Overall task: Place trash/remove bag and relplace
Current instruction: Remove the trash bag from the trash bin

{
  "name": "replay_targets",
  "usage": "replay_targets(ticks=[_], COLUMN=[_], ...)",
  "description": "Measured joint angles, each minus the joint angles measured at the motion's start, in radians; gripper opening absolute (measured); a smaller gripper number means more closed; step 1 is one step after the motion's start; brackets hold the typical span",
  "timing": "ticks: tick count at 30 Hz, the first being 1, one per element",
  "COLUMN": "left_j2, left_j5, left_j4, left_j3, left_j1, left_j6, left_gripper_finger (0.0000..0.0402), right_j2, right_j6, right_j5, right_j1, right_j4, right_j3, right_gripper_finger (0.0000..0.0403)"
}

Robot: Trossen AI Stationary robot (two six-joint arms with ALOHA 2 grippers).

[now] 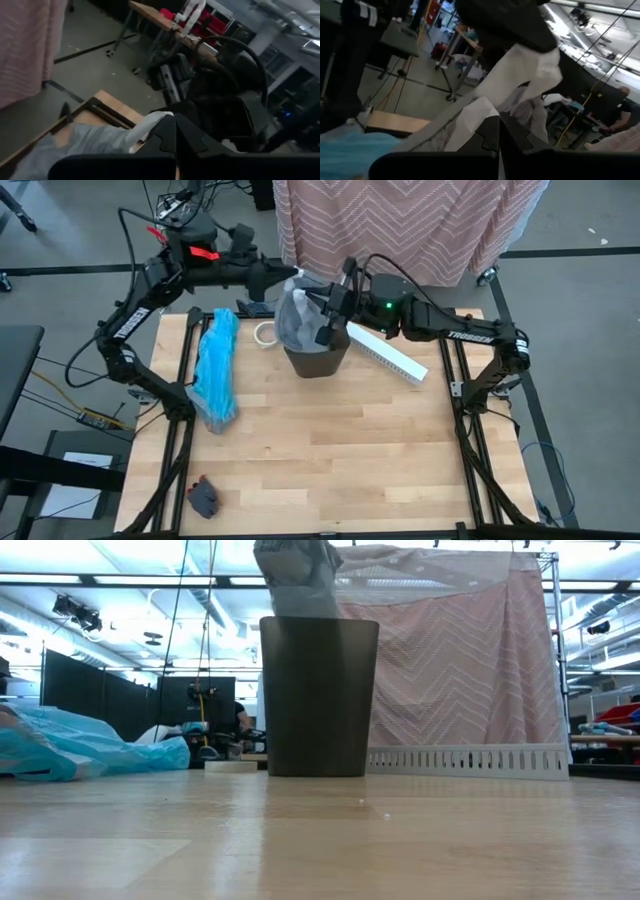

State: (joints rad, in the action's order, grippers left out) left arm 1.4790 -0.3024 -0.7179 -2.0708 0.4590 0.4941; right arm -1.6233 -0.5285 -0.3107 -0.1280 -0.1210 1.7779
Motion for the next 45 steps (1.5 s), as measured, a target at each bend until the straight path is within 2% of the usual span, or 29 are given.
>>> replay_targets(ticks=[14, 22, 27, 39, 45], left_j2=[0.001, 0.000, 0.000, 0.001, -0.006], left_j5=[0.013, -0.025, -0.058, -0.133, -0.202], left_j4=[0.050, 0.332, 0.440, 0.758, 0.793], left_j3=[0.093, 0.222, 0.275, 0.277, 0.275], left_j1=[-0.062, -0.074, -0.072, -0.064, -0.005], left_j6=[0.018, 0.117, 0.195, 0.424, 0.455], left_gripper_finger=[0.0000, 0.0000, 0.0000, 0.0000, 0.0000], right_j2=[-0.006, -0.006, -0.025, -0.121, -0.155], right_j6=[-0.015, -0.005, -0.004, 0.063, 0.038], right_j5=[-0.008, 0.039, 0.052, 0.118, 0.085], right_j1=[-0.005, -0.006, -0.010, -0.034, -0.027], right_j4=[0.048, 0.046, 0.023, -0.038, -0.050], right_j3=[0.000, 0.000, 0.000, 0.000, 0.000], right_gripper_finger=[0.0000, 0.0000, 0.0000, 0.0000, 0.0000])
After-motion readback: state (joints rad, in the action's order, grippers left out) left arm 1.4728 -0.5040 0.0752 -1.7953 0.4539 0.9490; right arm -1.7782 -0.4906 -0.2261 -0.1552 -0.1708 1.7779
